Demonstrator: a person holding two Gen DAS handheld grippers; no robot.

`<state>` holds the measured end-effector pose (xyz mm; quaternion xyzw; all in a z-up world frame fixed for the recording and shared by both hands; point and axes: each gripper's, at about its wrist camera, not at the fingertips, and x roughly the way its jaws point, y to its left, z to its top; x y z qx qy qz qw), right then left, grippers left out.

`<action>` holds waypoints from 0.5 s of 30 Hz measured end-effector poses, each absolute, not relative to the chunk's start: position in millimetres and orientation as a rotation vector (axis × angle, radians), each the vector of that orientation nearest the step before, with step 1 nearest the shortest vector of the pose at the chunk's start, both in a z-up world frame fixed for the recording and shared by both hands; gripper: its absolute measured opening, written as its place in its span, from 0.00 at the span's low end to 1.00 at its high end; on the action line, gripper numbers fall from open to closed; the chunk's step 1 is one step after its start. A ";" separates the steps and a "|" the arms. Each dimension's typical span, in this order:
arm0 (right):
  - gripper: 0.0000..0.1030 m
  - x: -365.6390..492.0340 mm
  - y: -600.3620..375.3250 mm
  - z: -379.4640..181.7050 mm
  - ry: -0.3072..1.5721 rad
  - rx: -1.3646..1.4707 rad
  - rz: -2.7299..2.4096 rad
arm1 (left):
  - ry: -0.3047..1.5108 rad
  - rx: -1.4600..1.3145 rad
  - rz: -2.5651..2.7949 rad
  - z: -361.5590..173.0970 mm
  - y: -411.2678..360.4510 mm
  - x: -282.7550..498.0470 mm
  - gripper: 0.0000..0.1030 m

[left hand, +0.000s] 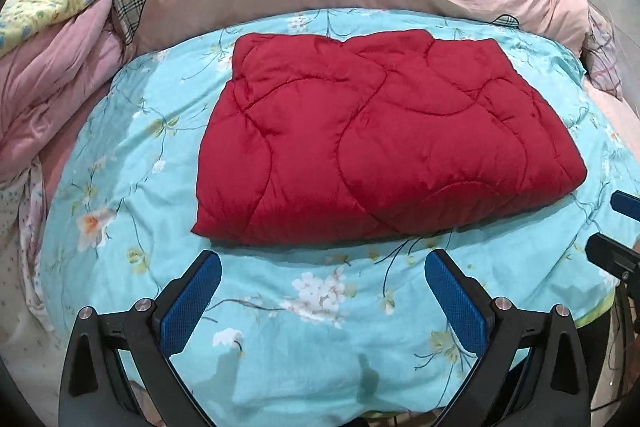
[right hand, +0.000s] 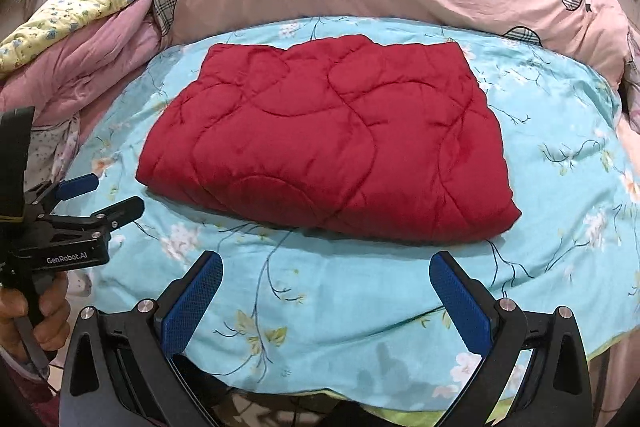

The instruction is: Fold large clothes

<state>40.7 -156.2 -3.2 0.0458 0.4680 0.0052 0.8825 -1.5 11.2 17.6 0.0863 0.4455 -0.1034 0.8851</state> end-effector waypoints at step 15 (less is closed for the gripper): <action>1.00 83.8 -150.9 -23.8 1.005 0.085 -0.019 | 0.967 0.218 -0.160 3.5 4.0 50.9 0.99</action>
